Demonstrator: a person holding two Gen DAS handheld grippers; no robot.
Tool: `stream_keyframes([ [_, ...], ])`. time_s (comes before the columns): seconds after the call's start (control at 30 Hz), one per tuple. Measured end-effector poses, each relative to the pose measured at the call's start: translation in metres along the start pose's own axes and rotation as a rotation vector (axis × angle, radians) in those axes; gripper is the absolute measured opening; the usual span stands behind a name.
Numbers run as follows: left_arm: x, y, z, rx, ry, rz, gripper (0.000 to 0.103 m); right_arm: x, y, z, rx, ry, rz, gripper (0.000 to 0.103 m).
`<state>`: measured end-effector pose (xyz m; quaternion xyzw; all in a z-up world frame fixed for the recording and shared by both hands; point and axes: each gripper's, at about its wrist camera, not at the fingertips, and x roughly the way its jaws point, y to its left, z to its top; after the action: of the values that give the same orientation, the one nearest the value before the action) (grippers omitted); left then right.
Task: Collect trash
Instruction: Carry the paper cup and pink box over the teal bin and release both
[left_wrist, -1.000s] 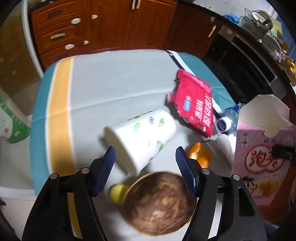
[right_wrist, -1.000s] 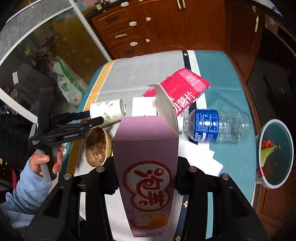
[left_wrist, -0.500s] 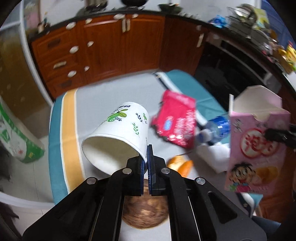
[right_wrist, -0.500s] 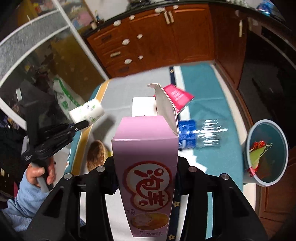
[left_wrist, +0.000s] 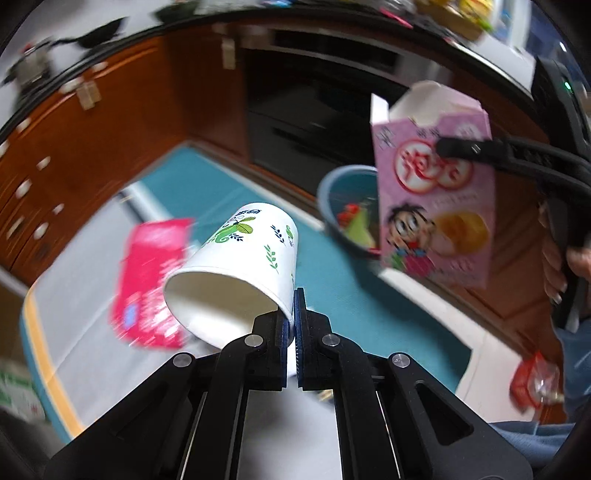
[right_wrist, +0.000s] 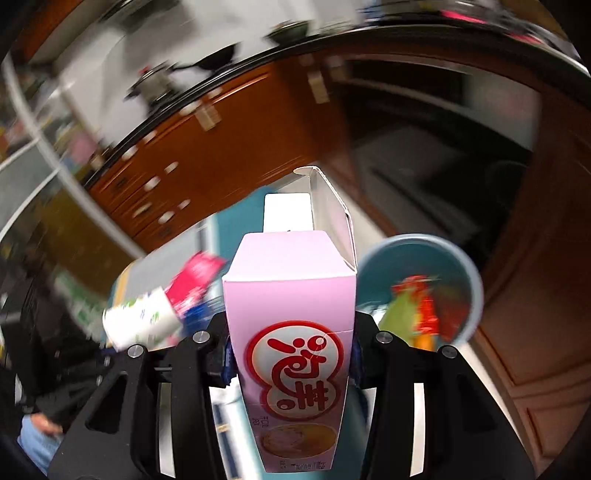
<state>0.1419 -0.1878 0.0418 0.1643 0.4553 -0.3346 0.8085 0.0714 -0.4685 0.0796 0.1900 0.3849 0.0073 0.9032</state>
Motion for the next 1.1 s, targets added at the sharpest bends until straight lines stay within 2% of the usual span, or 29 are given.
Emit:
stream_keyframes([
  [0.2, 0.065, -0.066, 0.051, 0.097, 0.087, -0.087, 0.003, 0.008, -0.081, 0.003, 0.124, -0.038, -0.089, 0.043],
  [0.4, 0.121, -0.096, 0.077, 0.127, 0.175, -0.127, 0.003, 0.036, -0.131, 0.005, 0.190, -0.042, -0.119, 0.043],
  [0.63, 0.177, -0.111, 0.091, 0.144, 0.260, -0.134, 0.004, 0.069, -0.152, 0.017, 0.202, -0.058, -0.140, 0.043],
  [0.8, 0.202, -0.117, 0.099, 0.141, 0.286, -0.138, 0.004, 0.087, -0.158, 0.028, 0.190, -0.100, -0.162, 0.044],
  [0.87, 0.208, -0.117, 0.104, 0.142, 0.291, -0.139, 0.005, 0.093, -0.161, 0.030, 0.186, -0.114, -0.166, 0.049],
  [0.9, 0.208, -0.119, 0.105, 0.144, 0.291, -0.138, 0.005, 0.097, -0.161, 0.031, 0.180, -0.112, -0.168, 0.055],
  [0.93, 0.210, -0.121, 0.105, 0.144, 0.294, -0.138, 0.006, 0.100, -0.162, 0.031, 0.175, -0.110, -0.167, 0.068],
  [0.97, 0.211, -0.121, 0.105, 0.142, 0.297, -0.140, 0.009, 0.102, -0.161, 0.031, 0.170, -0.109, -0.174, 0.073],
  [1.0, 0.209, -0.122, 0.104, 0.142, 0.299, -0.141, 0.022, 0.102, -0.160, 0.030, 0.160, -0.114, -0.188, 0.077],
  [1.03, 0.209, -0.124, 0.103, 0.147, 0.296, -0.134, 0.043, 0.100, -0.159, 0.029, 0.154, -0.117, -0.193, 0.077],
  [1.07, 0.210, -0.122, 0.108, 0.153, 0.286, -0.125, 0.052, 0.100, -0.157, 0.028, 0.149, -0.112, -0.193, 0.077],
  [1.1, 0.209, -0.123, 0.108, 0.160, 0.271, -0.110, 0.056, 0.099, -0.156, 0.027, 0.145, -0.100, -0.192, 0.077],
])
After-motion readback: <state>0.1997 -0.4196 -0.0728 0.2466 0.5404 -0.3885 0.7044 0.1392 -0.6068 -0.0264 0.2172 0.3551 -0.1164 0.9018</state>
